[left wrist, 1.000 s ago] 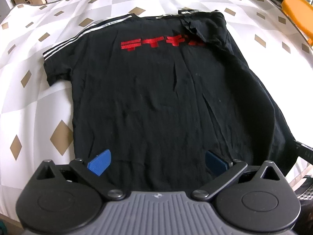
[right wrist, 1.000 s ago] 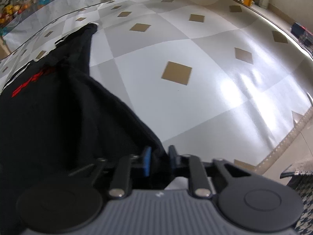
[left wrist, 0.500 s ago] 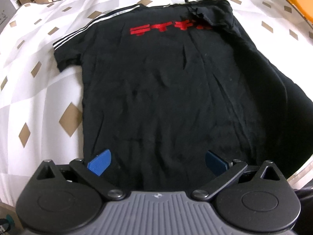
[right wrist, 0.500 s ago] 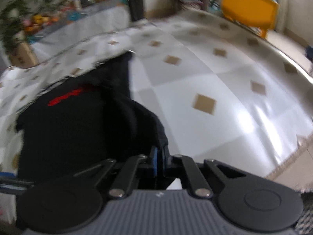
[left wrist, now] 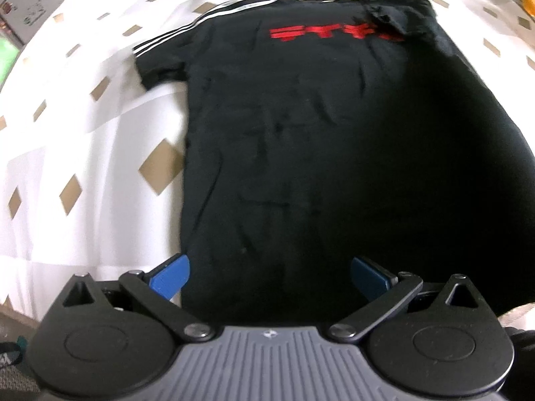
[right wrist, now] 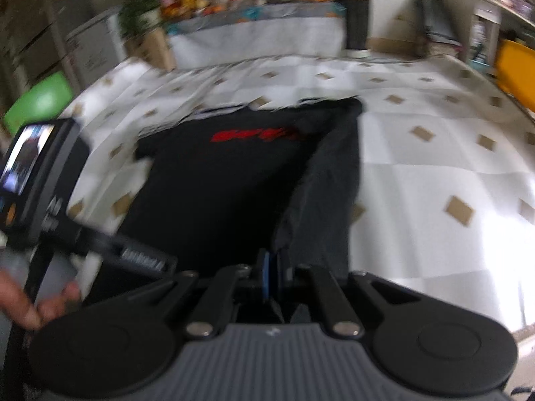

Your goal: Fold clothes

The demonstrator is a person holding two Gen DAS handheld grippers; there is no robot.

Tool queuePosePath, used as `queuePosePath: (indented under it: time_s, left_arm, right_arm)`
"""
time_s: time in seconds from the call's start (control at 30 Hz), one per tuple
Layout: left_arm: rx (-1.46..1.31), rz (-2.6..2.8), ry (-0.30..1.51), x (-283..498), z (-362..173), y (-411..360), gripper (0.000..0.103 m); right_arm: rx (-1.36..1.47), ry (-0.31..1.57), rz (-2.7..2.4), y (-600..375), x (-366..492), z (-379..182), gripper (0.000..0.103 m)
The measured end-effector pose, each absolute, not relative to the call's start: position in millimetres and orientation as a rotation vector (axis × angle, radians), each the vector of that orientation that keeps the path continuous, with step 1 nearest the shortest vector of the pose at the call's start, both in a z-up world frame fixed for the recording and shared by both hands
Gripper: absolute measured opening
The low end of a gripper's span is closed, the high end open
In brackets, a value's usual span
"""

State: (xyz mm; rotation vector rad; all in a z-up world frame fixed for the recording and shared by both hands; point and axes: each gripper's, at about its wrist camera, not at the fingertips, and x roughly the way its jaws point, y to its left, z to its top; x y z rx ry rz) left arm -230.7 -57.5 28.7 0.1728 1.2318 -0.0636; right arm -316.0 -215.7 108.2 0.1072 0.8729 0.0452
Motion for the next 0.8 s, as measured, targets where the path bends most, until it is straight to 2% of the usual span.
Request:
queuePosePath:
  time_s: [0.2,0.27,0.3,0.33,0.47,0.8]
  left_arm:
    - [0.174,-0.046,1.244,-233.0,25.0,-54.1,0.103]
    - [0.175,-0.059,1.242,-234.1,25.0,-55.4,0.103]
    - [0.177,-0.066,1.243,-234.8,24.8,-56.4,0.103]
    - [0.180,-0.070,1.246,-234.9,24.4,-57.3,0.103]
    - [0.186,-0.068,1.249,-234.5,23.9,-58.9,0.103]
    - [0.167,-0.123,1.252,-236.5,24.6,-66.0,0.103]
  right_arm:
    - [-0.102,0.999,0.086,-184.7,-313.0,72.1,0.007]
    - [-0.112,1.077,0.051,-186.1,-310.0,58.7,0.024]
    - [-0.084,1.087,0.035,-189.9,-310.8,57.3,0.036]
    - [-0.045,1.072,0.035,-193.4,-311.7,61.0,0.039]
    - [0.003,0.987,-0.047,-206.8,-314.5,79.6,0.043]
    - [0.185,1.013,-0.286,-252.6,-317.5,71.0,0.048]
